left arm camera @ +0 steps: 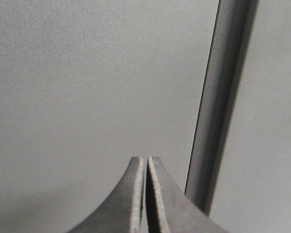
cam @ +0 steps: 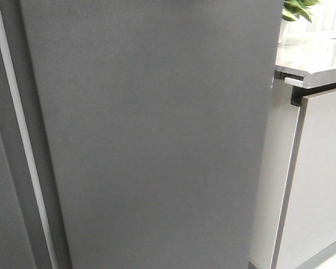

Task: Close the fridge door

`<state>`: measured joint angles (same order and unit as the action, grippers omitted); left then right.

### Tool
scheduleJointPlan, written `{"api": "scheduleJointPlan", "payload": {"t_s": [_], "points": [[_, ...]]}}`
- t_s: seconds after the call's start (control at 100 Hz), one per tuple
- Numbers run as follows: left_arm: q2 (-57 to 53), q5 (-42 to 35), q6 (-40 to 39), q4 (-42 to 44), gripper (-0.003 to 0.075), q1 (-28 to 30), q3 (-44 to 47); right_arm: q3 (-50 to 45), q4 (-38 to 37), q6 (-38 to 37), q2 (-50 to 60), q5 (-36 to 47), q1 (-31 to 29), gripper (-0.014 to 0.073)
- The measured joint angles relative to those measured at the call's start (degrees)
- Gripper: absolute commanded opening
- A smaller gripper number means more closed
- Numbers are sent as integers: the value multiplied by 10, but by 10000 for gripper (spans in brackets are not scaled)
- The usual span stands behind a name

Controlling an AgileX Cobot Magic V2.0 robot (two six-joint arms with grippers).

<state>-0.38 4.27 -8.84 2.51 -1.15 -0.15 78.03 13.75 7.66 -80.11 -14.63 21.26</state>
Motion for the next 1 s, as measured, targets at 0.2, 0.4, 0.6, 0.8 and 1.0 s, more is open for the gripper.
{"api": "scheduleJointPlan", "payload": {"t_s": [0.2, 0.4, 0.6, 0.8, 1.0], "points": [[0, 0, 0, 0, -20, 0, 0, -144, -9, -2, 155, 0, -69, -71], [0, 0, 0, 0, -20, 0, 0, -314, -17, -2, 358, 3, -140, -71], [0, 0, 0, 0, -20, 0, 0, -479, -22, -3, 579, 9, -175, -71], [0, 0, 0, 0, -20, 0, 0, -631, -36, -3, 703, 31, -179, -71], [0, 0, 0, 0, -20, 0, 0, -750, -45, -13, 772, 69, -190, -71]]}}
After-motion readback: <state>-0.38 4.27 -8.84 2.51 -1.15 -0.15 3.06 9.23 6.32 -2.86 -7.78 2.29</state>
